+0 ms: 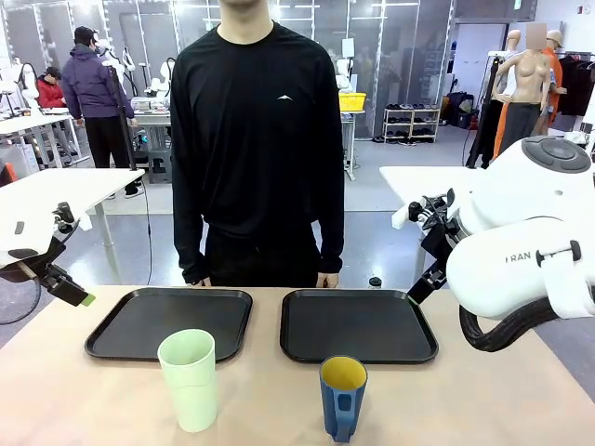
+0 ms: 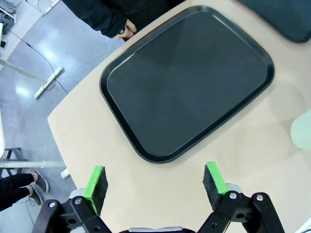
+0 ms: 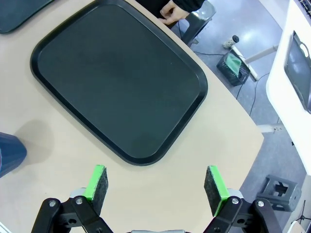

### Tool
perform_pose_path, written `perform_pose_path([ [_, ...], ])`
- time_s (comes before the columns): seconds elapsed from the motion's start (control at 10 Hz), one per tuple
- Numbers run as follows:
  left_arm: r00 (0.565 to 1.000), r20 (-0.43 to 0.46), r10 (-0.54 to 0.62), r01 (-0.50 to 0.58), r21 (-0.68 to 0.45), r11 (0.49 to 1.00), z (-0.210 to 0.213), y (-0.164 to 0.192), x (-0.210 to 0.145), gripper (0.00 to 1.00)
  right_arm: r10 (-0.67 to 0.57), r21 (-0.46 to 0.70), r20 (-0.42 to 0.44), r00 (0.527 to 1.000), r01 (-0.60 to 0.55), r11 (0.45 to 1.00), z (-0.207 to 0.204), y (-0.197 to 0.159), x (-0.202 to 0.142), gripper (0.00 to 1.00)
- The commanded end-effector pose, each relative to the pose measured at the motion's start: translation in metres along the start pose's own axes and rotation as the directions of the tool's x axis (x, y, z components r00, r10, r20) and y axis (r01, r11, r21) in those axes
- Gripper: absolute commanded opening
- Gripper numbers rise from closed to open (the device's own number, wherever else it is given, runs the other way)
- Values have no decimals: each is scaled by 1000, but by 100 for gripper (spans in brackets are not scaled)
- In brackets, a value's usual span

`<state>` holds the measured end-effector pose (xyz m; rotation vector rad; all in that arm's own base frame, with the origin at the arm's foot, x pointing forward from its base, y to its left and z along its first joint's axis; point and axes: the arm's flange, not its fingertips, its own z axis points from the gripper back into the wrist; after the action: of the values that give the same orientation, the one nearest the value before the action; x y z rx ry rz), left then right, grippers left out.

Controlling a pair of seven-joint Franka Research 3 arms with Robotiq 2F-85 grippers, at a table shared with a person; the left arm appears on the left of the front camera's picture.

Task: Sort and store the cups by type.
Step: Pick up the Reusable plastic cup.

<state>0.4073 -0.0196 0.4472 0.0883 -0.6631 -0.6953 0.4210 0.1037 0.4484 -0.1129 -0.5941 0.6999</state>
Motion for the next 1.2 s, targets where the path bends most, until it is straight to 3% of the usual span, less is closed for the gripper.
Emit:
perform_pose_path([
  [0.0, 1000, -18, -19, 20, 38, 999, 7, -20, -28, 100, 2, 3, -1, 1000, -2, 1000, 0, 1, 0, 100],
  [0.1, 1000, 0, 0, 0, 0, 1000, 0, 0, 0, 100, 2, 3, -1, 1000, -2, 1000, 0, 1, 0, 100],
  [1.1, 1000, 0, 0, 0, 0, 1000, 0, 0, 0, 100, 2, 3, -1, 1000, -2, 1000, 0, 1, 0, 100],
])
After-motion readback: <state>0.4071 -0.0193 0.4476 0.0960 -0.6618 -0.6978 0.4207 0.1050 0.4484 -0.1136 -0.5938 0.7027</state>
